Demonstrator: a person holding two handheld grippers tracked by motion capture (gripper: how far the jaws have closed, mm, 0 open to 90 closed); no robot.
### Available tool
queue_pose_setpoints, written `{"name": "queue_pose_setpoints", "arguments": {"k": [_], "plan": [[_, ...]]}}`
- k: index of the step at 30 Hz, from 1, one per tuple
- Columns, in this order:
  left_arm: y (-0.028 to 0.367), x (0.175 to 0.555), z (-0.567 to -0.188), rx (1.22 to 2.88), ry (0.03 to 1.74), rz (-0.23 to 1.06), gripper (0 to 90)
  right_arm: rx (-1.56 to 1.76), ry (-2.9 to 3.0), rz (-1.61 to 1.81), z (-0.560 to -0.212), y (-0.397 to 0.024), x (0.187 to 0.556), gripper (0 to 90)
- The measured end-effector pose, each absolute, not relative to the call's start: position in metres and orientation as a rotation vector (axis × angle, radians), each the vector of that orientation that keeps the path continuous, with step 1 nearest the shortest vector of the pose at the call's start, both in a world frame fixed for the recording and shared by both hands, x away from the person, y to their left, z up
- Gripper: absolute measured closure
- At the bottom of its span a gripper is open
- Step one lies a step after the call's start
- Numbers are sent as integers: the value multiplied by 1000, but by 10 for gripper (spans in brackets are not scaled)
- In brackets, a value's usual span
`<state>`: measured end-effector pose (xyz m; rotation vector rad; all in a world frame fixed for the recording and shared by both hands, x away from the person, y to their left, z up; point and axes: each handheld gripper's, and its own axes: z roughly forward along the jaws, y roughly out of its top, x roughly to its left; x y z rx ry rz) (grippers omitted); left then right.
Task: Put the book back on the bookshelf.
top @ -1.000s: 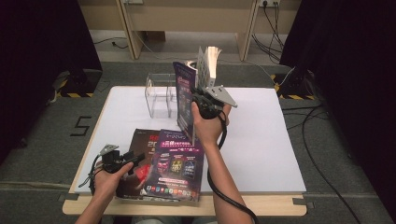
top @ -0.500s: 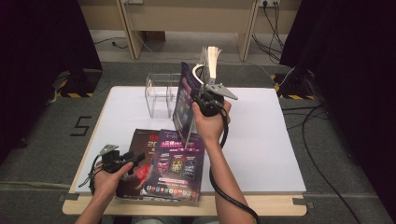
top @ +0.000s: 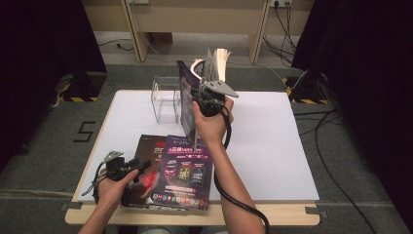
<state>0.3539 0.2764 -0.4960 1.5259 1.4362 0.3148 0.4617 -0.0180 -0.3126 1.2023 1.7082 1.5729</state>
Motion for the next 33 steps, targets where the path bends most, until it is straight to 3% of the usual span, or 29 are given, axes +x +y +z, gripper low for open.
{"name": "queue_pose_setpoints", "arguments": {"k": [15, 33], "plan": [[278, 354, -495, 1517, 1432, 316, 378, 1203, 1625, 1584, -289, -15, 492, 828], [275, 353, -495, 1526, 1428, 315, 378, 1114, 1616, 1742, -253, -5, 449, 828]]}}
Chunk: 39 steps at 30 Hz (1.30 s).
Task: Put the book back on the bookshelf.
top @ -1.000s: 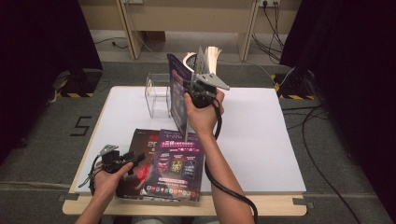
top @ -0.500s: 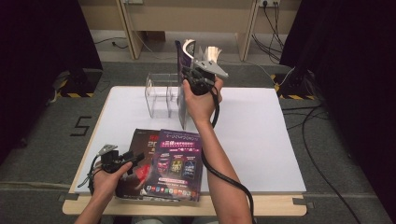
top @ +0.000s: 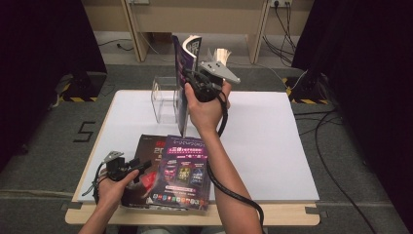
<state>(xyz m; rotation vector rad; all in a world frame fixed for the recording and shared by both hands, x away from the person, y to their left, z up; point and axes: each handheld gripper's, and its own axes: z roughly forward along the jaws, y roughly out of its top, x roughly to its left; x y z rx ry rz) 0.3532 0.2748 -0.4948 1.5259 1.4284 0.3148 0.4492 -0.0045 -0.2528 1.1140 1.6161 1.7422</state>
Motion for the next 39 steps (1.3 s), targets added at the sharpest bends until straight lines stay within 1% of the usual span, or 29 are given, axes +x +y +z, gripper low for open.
{"name": "queue_pose_setpoints", "arguments": {"k": [4, 19, 24, 32, 39], "plan": [[275, 353, -494, 1526, 1424, 314, 378, 1104, 1610, 1734, -248, -4, 451, 829], [276, 353, -494, 1520, 1427, 315, 378, 1095, 1599, 1667, -251, -12, 456, 829], [275, 353, -495, 1524, 1426, 311, 378, 1106, 1599, 1636, -255, -14, 466, 829], [276, 353, -494, 1521, 1423, 313, 378, 1100, 1585, 1613, -262, -6, 481, 829], [276, 353, -494, 1523, 1422, 312, 380, 1145, 1561, 1566, -276, 1, 500, 828]]}}
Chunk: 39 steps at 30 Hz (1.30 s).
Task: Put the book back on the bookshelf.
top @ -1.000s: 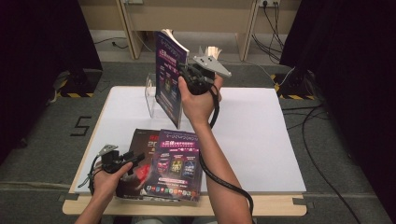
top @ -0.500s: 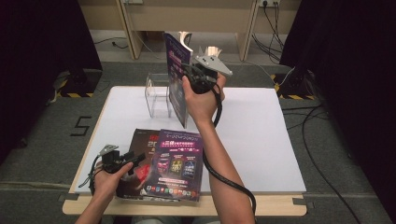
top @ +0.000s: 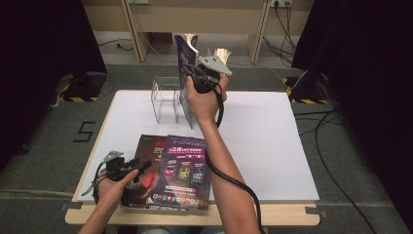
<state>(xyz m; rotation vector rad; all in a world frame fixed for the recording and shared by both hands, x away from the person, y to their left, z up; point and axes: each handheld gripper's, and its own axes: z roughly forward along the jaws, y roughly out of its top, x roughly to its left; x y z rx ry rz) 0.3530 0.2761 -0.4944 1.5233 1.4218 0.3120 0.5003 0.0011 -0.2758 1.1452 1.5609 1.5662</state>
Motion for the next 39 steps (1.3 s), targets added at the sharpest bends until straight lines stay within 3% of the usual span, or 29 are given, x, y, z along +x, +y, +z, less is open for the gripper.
{"name": "queue_pose_setpoints", "arguments": {"k": [18, 39], "plan": [[277, 353, -496, 1528, 1421, 309, 380, 1196, 1574, 1472, -331, 7, 517, 825], [273, 353, -496, 1535, 1417, 310, 380, 1315, 1772, 1363, -328, -25, 494, 784]]}}
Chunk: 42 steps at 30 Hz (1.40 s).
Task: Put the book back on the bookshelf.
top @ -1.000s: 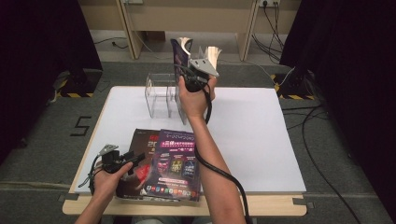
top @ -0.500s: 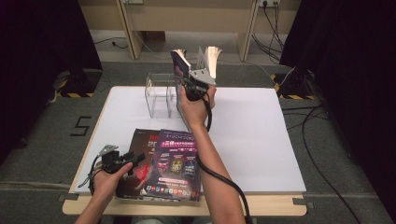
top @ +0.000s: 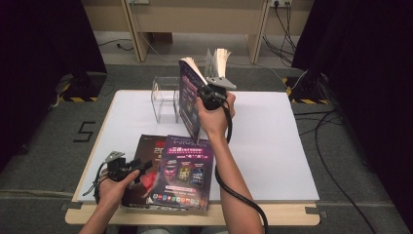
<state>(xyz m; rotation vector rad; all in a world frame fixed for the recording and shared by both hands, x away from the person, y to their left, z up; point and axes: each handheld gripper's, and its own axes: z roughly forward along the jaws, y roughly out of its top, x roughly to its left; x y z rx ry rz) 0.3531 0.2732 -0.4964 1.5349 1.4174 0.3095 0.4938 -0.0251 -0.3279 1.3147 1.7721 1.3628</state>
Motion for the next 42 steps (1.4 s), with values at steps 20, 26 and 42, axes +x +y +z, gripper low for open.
{"name": "queue_pose_setpoints", "arguments": {"k": [20, 26, 42], "plan": [[272, 353, -496, 1536, 1413, 305, 378, 1255, 1693, 1422, -333, -30, 485, 611], [273, 353, -497, 1536, 1413, 304, 378, 1258, 1622, 1473, -333, -32, 483, 646], [274, 353, -496, 1531, 1414, 306, 378, 1334, 1642, 1514, -330, -28, 493, 822]]}}
